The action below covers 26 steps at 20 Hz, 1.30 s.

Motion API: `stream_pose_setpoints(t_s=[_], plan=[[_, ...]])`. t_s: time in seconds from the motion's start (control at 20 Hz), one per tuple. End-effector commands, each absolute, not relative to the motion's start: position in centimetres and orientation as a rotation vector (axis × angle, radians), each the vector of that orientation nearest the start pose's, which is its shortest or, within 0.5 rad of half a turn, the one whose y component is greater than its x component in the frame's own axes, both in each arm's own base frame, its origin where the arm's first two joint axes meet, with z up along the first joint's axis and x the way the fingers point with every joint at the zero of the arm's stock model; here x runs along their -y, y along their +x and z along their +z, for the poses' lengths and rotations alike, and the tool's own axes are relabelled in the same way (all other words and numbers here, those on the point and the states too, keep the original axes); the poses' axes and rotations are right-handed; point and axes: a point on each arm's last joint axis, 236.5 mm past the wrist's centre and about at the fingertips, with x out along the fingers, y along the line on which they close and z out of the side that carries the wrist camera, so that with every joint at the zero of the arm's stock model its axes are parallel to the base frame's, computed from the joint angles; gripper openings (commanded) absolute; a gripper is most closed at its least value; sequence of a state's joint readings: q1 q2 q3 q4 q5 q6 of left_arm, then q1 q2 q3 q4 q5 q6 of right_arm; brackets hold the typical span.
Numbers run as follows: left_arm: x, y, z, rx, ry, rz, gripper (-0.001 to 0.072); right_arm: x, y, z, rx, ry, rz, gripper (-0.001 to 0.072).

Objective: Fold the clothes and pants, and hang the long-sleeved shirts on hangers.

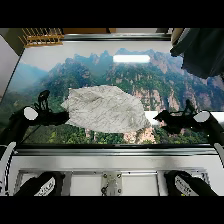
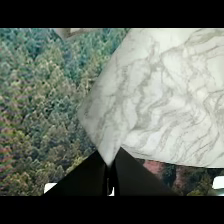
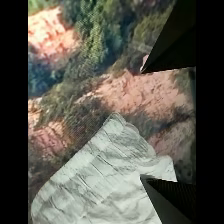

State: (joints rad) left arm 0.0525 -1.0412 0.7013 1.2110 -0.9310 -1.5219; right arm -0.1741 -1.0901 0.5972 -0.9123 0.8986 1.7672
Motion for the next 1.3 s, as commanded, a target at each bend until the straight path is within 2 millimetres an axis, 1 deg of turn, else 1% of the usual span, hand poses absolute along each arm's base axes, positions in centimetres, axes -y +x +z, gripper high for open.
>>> stream_pose_setpoints(t_s=[0.0, 0.1, 0.25, 0.4, 0.45, 0.5, 0.55, 0.6, 0.65, 0.7, 0.75, 0.8, 0.85, 0.9, 0.95, 1.0, 1.05, 1.1, 1.15, 1.2, 1.25], plan=[[5.1, 30.2, -4.8, -1.248, -0.359, -0.097, 0.001, -8.3, 31.9, -9.5, -1.273, 1.203, -0.195, 0.0711], [5.2, 29.9, -5.2, -1.267, -0.361, -0.096, 0.001, -9.8, 32.2, -9.9, -1.281, 1.224, -0.185, 0.0711], [5.2, 29.7, -5.7, -1.285, -0.365, -0.095, 0.001, -11.9, 31.7, -10.7, -1.316, 1.186, -0.158, 0.0711], [5.2, 29.6, -6.1, -1.299, -0.367, -0.093, 0.001, -12.9, 31.4, -11.3, -1.335, 1.157, -0.146, 0.0708], [5.2, 29.7, -6.0, -1.295, -0.366, -0.094, 0.001, -13.0, 31.4, -11.3, -1.336, 1.134, -0.13, 0.0638], [5.2, 29.9, -5.7, -1.29, -0.363, -0.095, 0.001, -13.0, 31.5, -11.3, -1.328, 1.102, -0.104, 0.0359], [5.2, 30.5, -5.0, -1.275, -0.36, -0.099, 0.0009, -12.9, 31.7, -11.1, -1.317, 1.062, -0.071, 0.0147], [5.2, 31.1, -4.1, -1.258, -0.355, -0.106, 0.001, -12.8, 32.1, -10.4, -1.294, 1.02, -0.027, 0.0045], [5.2, 32.1, -2.3, -1.227, -0.348, -0.118, 0.0009, -12.6, 33.0, -9.0, -1.259, 0.97, 0.033, 0.0026], [5.1, 33.2, 0.3, -1.18, -0.343, -0.13, 0.001, -12.4, 34.2, -6.6, -1.202, 0.91, 0.114, 0.0025], [4.8, 34.5, 4.1, -1.098, -0.333, -0.142, 0.0009, -12.0, 35.8, -2.8, -1.127, 0.852, 0.193, 0.0025], [4.6, 35.6, 8.7, -0.995, -0.32, -0.154, 0.0009, -11.4, 37.1, 1.6, -1.046, 0.795, 0.257, 0.0024], [4.6, 36.3, 14.5, -0.863, -0.304, -0.169, 0.001, -10.7, 38.1, 7.1, -0.95, 0.725, 0.315, 0.0024], [4.6, 36.2, 20.3, -0.728, -0.285, -0.181, 0.0009, -10.1, 38.3, 12.8, -0.856, 0.642, 0.359, 0.0024], [5.0, 35.3, 26.7, -0.575, -0.273, -0.199, 0.001, -9.8, 37.8, 18.0, -0.77, 0.569, 0.395, 0.0024], [5.6, 33.7, 32.2, -0.441, -0.261, -0.222, 0.001, -9.8, 36.8, 22.9, -0.686, 0.508, 0.426, 0.0025], [6.4, 31.4, 37.5, -0.308, -0.246, -0.256, 0.0009, -10.0, 35.3, 27.8, -0.59, 0.454, 0.456, 0.0024], [7.2, 28.8, 41.6, -0.197, -0.237, -0.293, 0.0009, -10.3, 33.5, 32.1, -0.498, 0.42, 0.476, 0.0025], [8.0, 26.0, 45.1, -0.092, -0.23, -0.333, 0.0009, -10.6, 31.8, 35.4, -0.42, 0.402, 0.486, 0.0024], [8.6, 23.5, 47.6, -0.016, -0.243, -0.371, 0.0009, -10.8, 29.9, 38.2, -0.347, 0.38, 0.495, 0.0025], [9.1, 21.1, 49.5, 0.044, -0.268, -0.408, 0.0009, -11.1, 28.2, 40.3, -0.29, 0.362, 0.503, 0.0025]])
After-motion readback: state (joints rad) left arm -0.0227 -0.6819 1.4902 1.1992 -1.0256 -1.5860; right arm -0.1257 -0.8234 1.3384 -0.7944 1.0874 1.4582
